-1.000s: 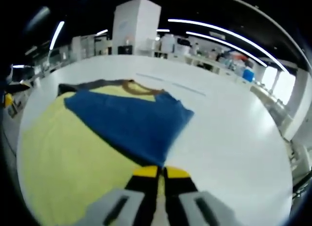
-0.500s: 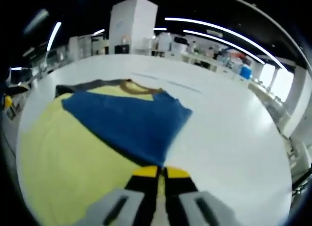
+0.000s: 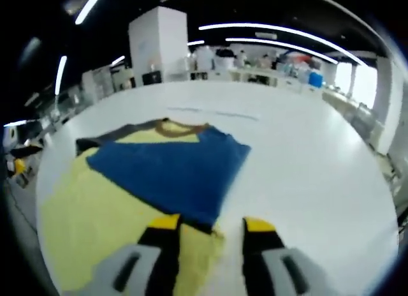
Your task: Fold the garment on the visible template until the final outline fits inside the template.
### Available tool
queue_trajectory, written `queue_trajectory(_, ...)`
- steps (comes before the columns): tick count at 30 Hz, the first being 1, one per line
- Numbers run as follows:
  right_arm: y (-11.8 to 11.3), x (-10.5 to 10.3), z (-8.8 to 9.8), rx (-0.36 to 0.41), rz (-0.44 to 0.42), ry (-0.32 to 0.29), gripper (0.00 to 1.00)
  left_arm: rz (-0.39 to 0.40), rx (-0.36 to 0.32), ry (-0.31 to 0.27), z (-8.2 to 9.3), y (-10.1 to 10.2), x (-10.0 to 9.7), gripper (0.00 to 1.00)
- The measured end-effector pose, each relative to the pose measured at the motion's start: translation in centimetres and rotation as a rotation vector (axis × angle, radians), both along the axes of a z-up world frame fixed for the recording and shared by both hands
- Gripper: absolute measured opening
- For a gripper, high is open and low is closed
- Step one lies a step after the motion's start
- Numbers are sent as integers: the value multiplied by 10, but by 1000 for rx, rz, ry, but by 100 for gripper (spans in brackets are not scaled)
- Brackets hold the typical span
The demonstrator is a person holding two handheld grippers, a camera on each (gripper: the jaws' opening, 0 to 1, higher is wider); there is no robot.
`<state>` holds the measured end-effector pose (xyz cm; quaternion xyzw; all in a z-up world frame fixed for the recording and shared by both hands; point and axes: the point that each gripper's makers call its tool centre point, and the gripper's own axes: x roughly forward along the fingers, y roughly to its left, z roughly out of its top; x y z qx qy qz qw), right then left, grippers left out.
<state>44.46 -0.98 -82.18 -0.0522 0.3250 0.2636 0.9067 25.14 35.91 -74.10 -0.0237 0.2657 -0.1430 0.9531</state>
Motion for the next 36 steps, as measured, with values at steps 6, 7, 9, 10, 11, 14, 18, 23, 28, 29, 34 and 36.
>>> queue_trajectory(6, 17, -7, 21, 31, 71, -12, 71, -11, -2, 1, -4, 0, 7, 82)
queue_trajectory(7, 22, -12, 23, 37, 87, -13, 73, -1, -20, 0, -4, 0, 9, 82)
queue_trajectory(9, 28, -18, 31, 50, 109, -25, 77, 9, -38, -5, -5, 2, 12, 82)
queue_trajectory(10, 32, -22, 34, 55, 116, -30, 80, 10, -43, -3, -6, 2, 13, 82)
queue_trajectory(11, 40, -31, 43, 72, 126, -40, 83, 10, -43, -3, -6, 2, 14, 82)
queue_trajectory(14, 41, -31, 48, 105, 145, -31, 92, 5, -28, 0, -7, 5, 18, 81)
queue_trajectory(18, 49, -45, 63, 133, 187, -40, 98, 19, -13, -15, -7, 13, 28, 80)
queue_trajectory(23, 55, -58, 84, 169, 210, -54, 99, 46, 26, 7, -18, 32, 39, 76)
queue_trajectory(28, 59, -74, 91, 218, 242, -18, 99, 83, 21, -6, -21, 47, 50, 71)
queue_trajectory(29, 60, -79, 91, 221, 251, -8, 99, 95, 23, -11, -21, 51, 53, 70)
queue_trajectory(34, 57, -95, 87, 187, 293, 5, 99, 133, 65, -30, -21, 69, 66, 63)
queue_trajectory(36, 54, -100, 86, 180, 293, 8, 98, 157, 91, -34, -22, 75, 70, 61)
